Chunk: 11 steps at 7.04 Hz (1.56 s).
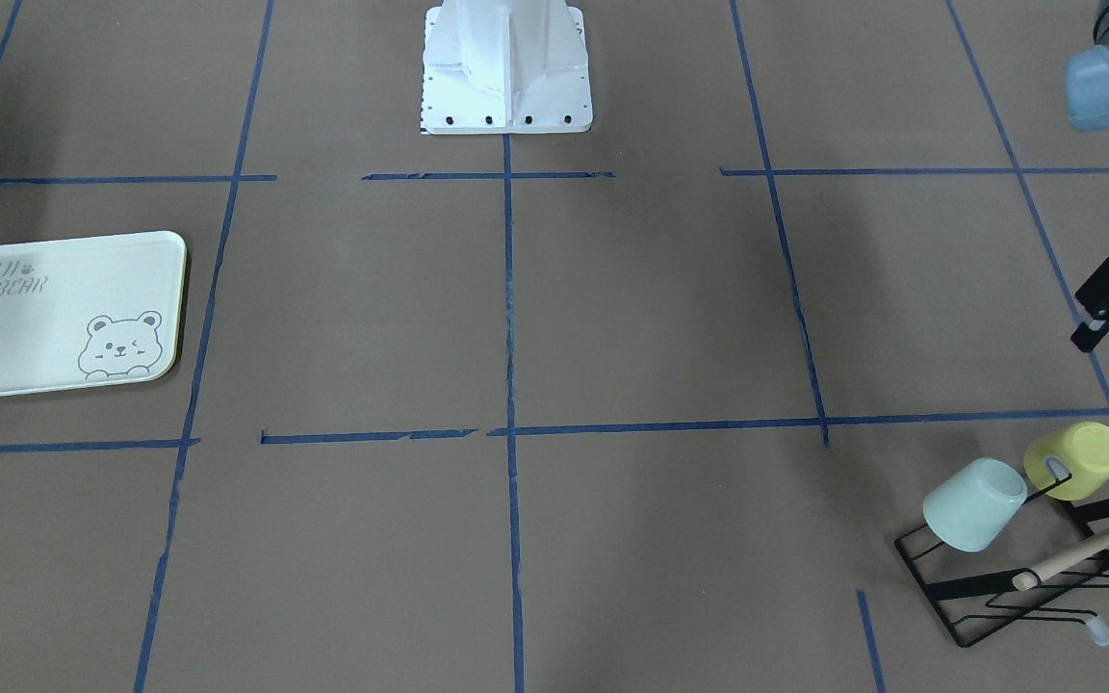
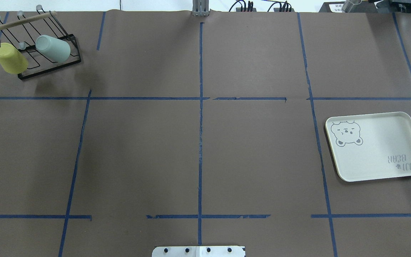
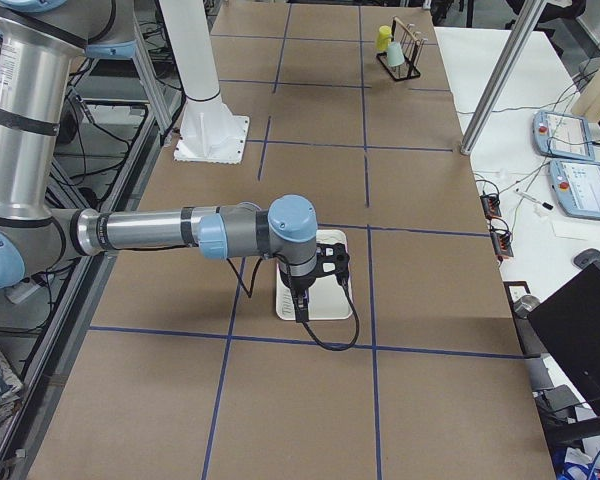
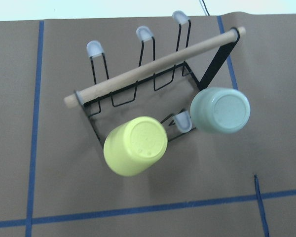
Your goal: Left arm grabs green cup and hands to right arm on tray
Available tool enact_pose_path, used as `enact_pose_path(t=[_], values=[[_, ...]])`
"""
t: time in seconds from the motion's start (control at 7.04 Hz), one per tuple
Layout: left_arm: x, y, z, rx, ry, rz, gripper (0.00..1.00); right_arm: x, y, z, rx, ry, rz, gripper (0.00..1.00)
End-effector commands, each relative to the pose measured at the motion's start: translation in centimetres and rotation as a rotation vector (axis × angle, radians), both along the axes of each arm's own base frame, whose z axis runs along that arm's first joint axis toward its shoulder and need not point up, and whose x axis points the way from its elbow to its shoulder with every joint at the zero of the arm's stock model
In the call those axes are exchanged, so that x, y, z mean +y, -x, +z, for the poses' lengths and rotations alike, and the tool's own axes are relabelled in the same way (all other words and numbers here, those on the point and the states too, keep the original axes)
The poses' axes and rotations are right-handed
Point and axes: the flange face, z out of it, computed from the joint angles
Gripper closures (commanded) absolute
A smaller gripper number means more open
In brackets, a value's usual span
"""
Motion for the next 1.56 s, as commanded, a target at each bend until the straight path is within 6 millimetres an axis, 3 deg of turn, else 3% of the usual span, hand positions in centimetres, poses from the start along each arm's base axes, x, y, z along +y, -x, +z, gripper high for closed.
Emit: enact_pose_path(t=[0.0,0.28,0.43,0.57,1.14,1.42], values=[[-2.5,-5.0,-1.6,0.038,-0.081,-0.163,0.00,-0.1,0.0,-0.1,0.000,-0.003,0.000,0.00],[-4.9,-6.5,-1.4,0.080,-0.121,-0.279,0.00,-0.2,0.0,-0.1,0.000,-0.002,0.001,0.00],[-4.4,-10.1,-1.1,0.076,-0.161,-0.306,0.00,-0.2,0.0,-0.1,0.000,0.000,0.001,0.00],[-3.9,-12.1,-0.5,0.068,-0.191,-0.319,0.00,-0.2,0.0,0.0,0.001,0.001,0.001,0.00],[-4.7,-12.9,4.6,0.052,-0.201,-0.337,0.00,-0.2,0.0,0.1,0.000,0.003,0.001,0.00],[-4.5,-13.9,5.3,0.045,-0.192,-0.322,0.00,-0.2,0.0,0.0,0.000,0.001,0.001,0.00]])
